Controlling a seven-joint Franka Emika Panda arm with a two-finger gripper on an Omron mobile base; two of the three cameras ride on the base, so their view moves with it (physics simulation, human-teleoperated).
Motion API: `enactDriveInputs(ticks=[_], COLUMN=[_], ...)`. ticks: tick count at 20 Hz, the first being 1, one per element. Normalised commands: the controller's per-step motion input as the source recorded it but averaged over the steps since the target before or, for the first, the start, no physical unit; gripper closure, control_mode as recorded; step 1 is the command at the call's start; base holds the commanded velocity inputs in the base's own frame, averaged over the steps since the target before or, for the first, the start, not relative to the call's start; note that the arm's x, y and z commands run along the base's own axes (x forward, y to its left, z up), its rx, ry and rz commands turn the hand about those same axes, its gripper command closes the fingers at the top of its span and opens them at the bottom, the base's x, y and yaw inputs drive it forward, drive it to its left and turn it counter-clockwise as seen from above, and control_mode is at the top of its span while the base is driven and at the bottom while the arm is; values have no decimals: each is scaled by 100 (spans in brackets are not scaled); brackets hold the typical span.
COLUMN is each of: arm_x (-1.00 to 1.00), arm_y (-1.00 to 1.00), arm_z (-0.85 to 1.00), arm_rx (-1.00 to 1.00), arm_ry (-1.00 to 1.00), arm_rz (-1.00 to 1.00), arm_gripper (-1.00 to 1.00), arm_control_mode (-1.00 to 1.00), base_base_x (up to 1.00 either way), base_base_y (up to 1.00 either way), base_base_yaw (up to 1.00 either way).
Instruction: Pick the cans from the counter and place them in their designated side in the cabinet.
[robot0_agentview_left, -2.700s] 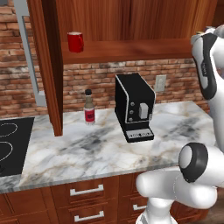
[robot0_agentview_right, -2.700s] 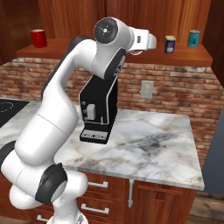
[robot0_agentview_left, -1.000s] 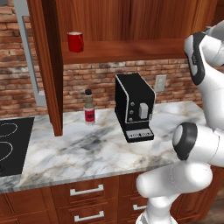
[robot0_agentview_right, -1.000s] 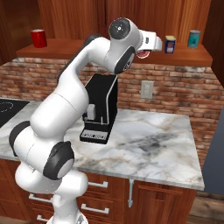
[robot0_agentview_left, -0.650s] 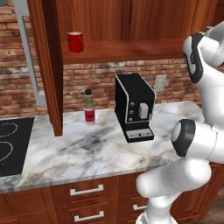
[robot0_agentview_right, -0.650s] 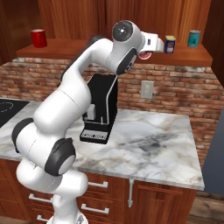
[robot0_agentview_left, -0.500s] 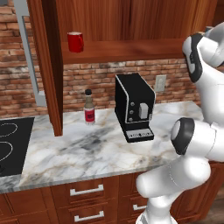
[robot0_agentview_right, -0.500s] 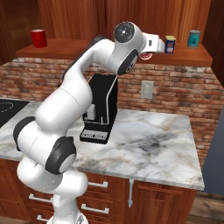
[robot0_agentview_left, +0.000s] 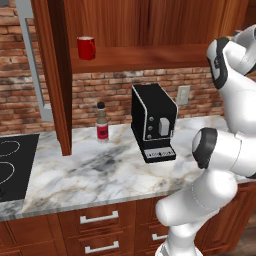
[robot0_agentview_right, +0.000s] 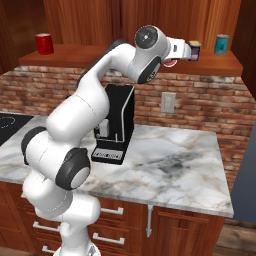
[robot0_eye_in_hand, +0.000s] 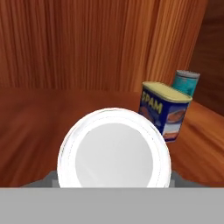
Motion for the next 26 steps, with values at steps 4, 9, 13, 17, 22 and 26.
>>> enactDriveInputs(ticks=[4, 9, 13, 17, 22, 26], arm_x=[24, 24, 27, 26, 26, 27], arm_y=[-12, -9, -3, -3, -4, -3], arm_z=[0, -7, -9, -9, -13, -17], arm_rx=[0, 0, 0, 0, 0, 0], arm_ry=[0, 0, 0, 0, 0, 1], arm_rz=[0, 0, 0, 0, 0, 0], arm_gripper=[100, 100, 100, 100, 100, 100], arm_control_mode=[-100, -100, -100, -100, -100, -100], base_base_x=[0, 0, 0, 0, 0, 0], base_base_y=[0, 0, 0, 0, 0, 0], base_base_yaw=[0, 0, 0, 0, 0, 0])
